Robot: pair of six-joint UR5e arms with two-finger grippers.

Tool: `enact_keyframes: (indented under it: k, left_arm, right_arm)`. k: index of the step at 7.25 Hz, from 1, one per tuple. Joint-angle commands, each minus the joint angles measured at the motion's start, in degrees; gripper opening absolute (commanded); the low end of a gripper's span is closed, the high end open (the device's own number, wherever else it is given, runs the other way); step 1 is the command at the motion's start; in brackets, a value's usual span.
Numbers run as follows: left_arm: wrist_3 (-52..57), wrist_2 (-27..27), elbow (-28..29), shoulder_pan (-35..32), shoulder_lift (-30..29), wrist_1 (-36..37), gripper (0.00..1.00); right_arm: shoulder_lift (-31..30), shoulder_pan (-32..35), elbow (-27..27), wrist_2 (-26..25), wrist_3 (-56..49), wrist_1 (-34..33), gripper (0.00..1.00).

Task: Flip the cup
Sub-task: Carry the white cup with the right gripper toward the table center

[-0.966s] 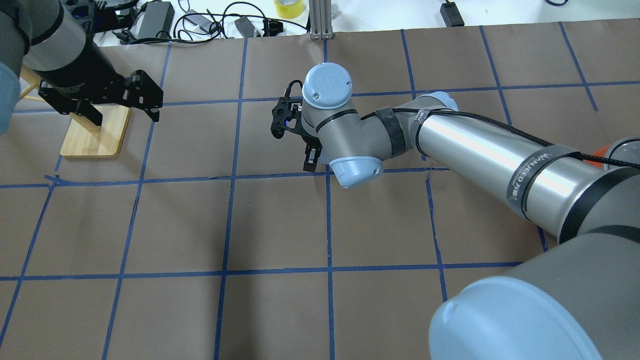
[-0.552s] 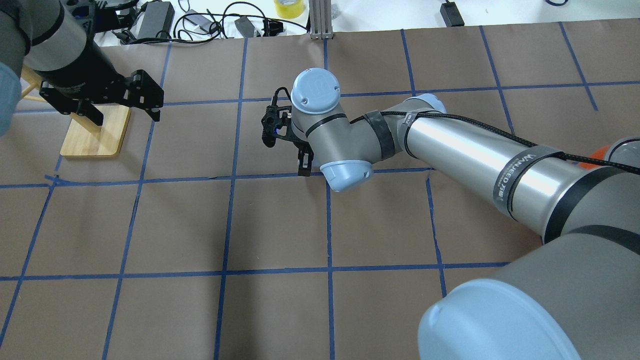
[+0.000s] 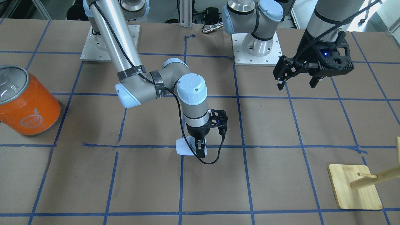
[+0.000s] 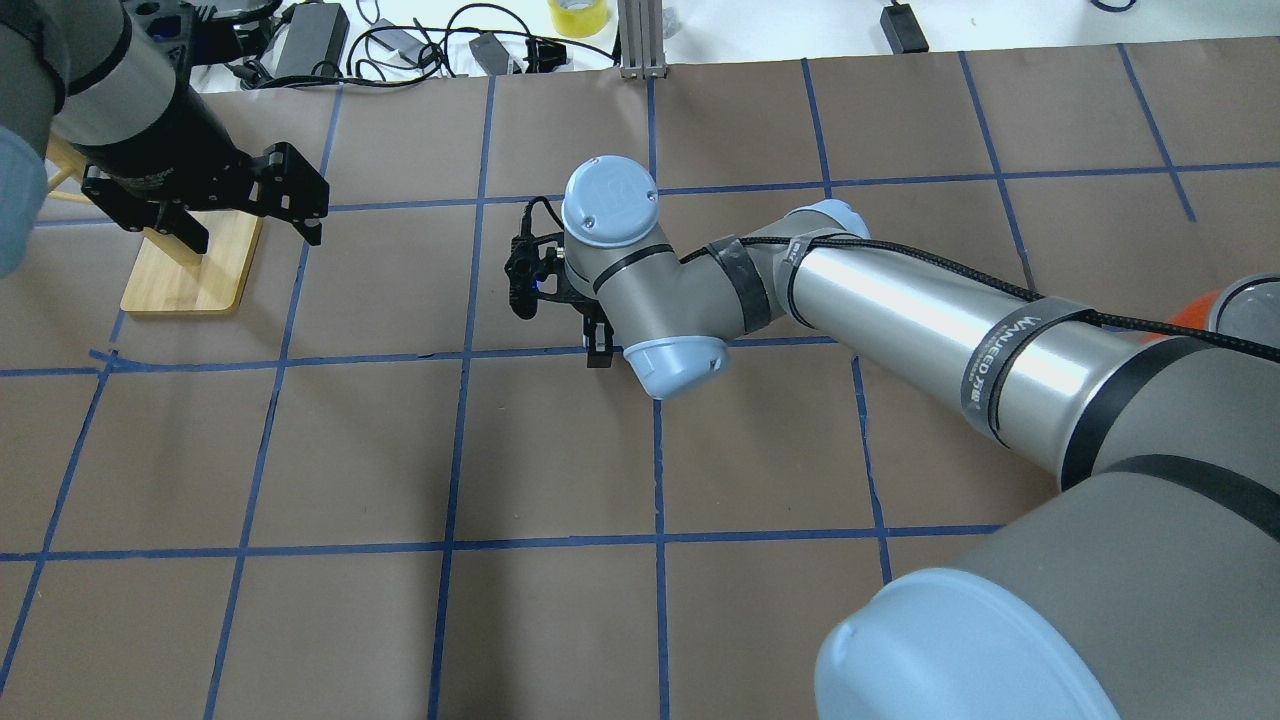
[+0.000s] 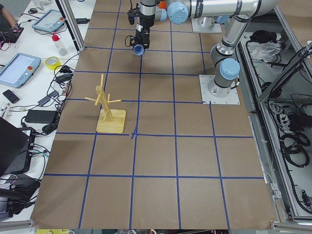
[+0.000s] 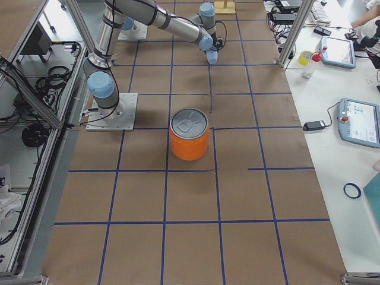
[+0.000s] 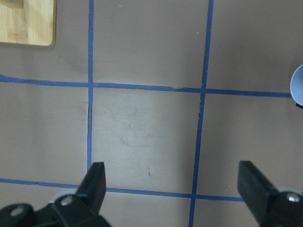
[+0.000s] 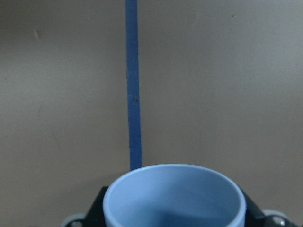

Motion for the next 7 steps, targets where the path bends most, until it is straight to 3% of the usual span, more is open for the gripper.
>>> enact_keyframes:
  k: [1,3,4,5,7]
  left_arm:
    - [0.05,0.12,-0.02,0.00,0.00,0.00,1.00]
    - [0.05,0.21,-0.28,0.09,0.09,0.09,1.00]
    - [-0.04,0.21,-0.45,0.09,0.09,0.18,1.00]
    - [0.05,0.38,-0.54,0.09,0.09,0.18,1.00]
    - [-0.04,0.38,-0.54,0.17,0.09,0.18,1.00]
  right_arm:
    - [0.78,0.14,-0.04,0.01,-0.02,-0.02,0.28]
    - [0.69,0.23,-0.04,0.01,-0.11,-0.10,0.47]
    - [0.87,0.31,0.05,0.01,-0.02,-0.10,0.82]
    - [1.04,0.40,0.05,0.01,-0.02,-0.80,0.99]
    - [0.61,0.40,-0.04,0.10,-0.98,-2.04,1.00]
